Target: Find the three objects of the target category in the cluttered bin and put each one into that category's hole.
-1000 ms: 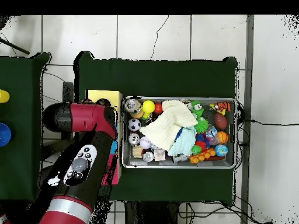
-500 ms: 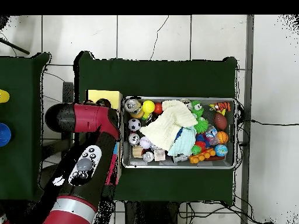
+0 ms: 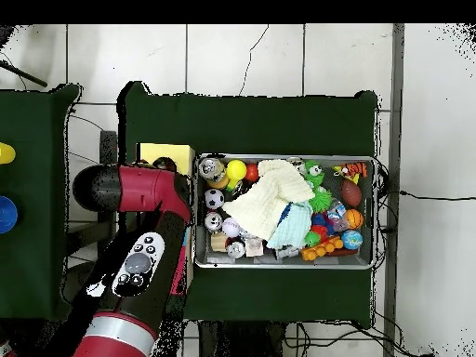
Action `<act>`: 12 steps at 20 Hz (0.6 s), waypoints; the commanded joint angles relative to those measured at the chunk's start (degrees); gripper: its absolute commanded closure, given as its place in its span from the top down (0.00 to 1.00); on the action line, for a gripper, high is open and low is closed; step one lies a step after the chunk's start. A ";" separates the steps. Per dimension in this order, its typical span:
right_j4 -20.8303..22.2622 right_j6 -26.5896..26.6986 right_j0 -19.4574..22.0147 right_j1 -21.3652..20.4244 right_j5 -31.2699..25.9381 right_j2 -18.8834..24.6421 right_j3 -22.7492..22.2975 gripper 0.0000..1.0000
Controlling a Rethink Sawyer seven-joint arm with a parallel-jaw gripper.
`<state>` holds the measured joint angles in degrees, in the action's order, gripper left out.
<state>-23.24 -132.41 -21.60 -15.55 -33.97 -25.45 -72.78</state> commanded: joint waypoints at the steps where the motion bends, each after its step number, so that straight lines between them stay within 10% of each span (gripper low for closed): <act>1: -1.01 -8.57 1.69 2.10 -6.00 8.29 -6.79 0.00; 12: -0.68 -8.44 2.08 0.48 -10.67 8.02 -6.12 0.00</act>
<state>-23.24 -132.41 -21.02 -15.84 -34.61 -24.84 -72.84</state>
